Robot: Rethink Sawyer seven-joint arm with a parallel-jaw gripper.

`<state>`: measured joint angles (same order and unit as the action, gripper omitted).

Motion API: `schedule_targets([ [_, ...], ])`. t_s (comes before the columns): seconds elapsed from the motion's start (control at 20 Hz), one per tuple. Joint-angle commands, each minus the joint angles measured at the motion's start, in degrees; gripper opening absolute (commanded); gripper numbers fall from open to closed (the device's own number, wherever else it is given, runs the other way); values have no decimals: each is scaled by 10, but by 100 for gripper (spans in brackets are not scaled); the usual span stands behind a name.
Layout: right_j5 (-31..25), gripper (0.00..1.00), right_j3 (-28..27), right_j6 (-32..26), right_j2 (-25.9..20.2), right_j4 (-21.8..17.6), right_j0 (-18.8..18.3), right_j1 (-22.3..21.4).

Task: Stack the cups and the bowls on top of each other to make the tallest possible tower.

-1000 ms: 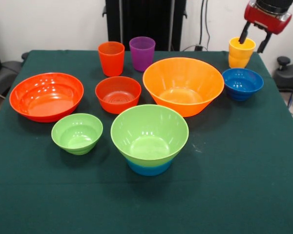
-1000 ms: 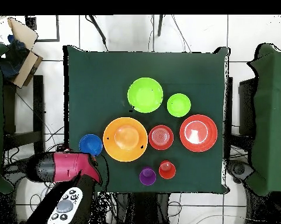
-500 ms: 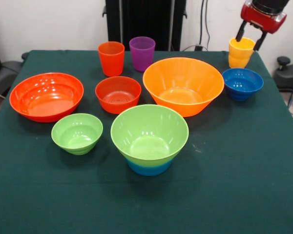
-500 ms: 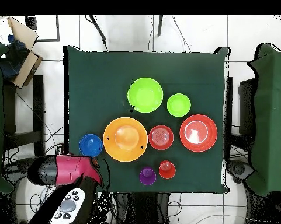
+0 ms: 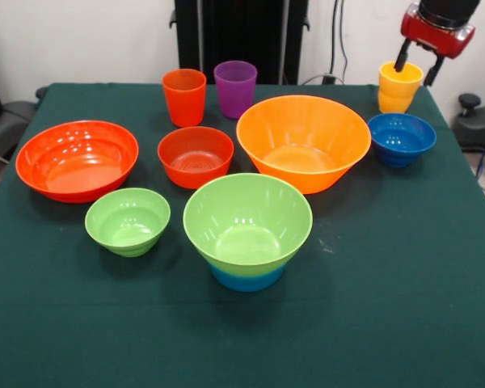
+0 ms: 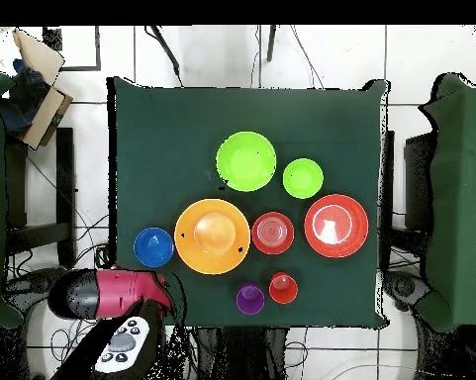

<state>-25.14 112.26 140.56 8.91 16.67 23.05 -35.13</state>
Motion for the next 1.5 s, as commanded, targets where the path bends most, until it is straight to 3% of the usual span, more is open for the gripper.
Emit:
schedule_targets([
  [0.05, 83, 100, 40, 58, -101, 13, -21, 25],
  [0.35, 69, 100, 16, 86, -73, 12, 17, 40],
  [0.65, 124, 100, 53, 75, -107, 6, -9, 43],
  [1.5, 126, 100, 85, 65, -108, -7, -15, 51],
])
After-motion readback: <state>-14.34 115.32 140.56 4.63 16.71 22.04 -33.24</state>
